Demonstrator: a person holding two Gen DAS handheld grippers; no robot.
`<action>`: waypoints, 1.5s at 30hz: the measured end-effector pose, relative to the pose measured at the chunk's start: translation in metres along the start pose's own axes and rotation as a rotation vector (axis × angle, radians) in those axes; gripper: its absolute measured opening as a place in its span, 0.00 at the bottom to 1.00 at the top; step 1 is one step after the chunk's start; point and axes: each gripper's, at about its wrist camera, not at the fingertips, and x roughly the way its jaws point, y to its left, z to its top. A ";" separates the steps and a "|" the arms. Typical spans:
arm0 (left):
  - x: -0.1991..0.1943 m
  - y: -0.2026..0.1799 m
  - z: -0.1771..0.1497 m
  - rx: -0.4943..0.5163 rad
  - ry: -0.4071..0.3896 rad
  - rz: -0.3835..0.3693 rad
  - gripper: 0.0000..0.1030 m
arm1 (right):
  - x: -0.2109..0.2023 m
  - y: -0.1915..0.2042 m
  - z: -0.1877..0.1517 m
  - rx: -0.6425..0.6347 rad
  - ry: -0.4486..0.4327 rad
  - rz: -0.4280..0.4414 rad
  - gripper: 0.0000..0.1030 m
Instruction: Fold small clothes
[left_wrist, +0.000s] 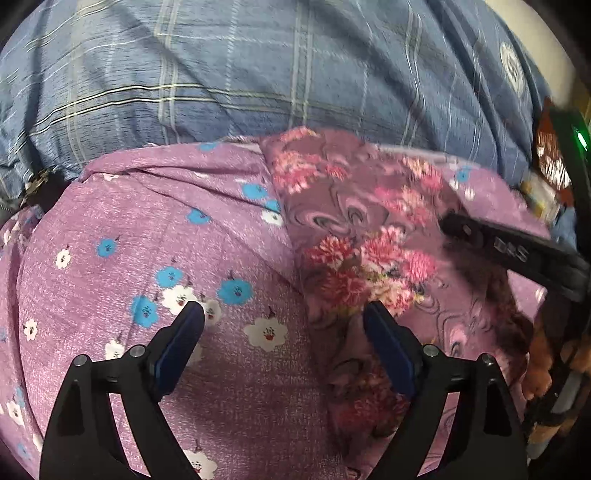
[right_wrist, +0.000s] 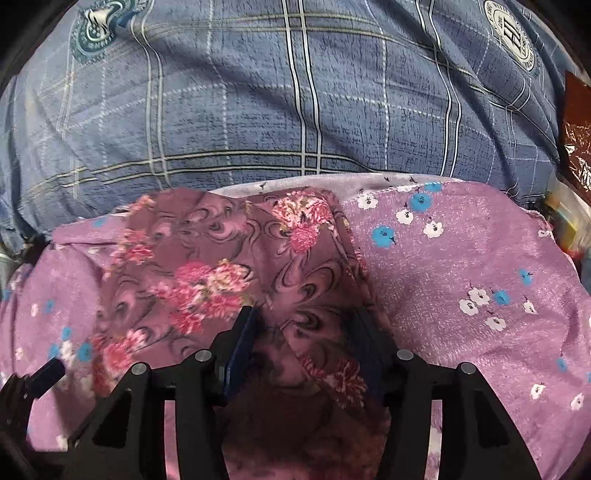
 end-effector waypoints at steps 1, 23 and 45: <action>-0.002 0.003 0.001 -0.019 -0.003 -0.007 0.87 | -0.009 -0.004 -0.001 0.003 -0.008 0.011 0.51; 0.014 0.013 0.001 -0.171 0.104 -0.291 0.86 | 0.005 -0.129 -0.029 0.363 0.047 0.468 0.69; 0.008 0.005 0.000 -0.121 0.061 -0.240 0.86 | -0.047 -0.036 -0.031 -0.094 -0.208 -0.033 0.67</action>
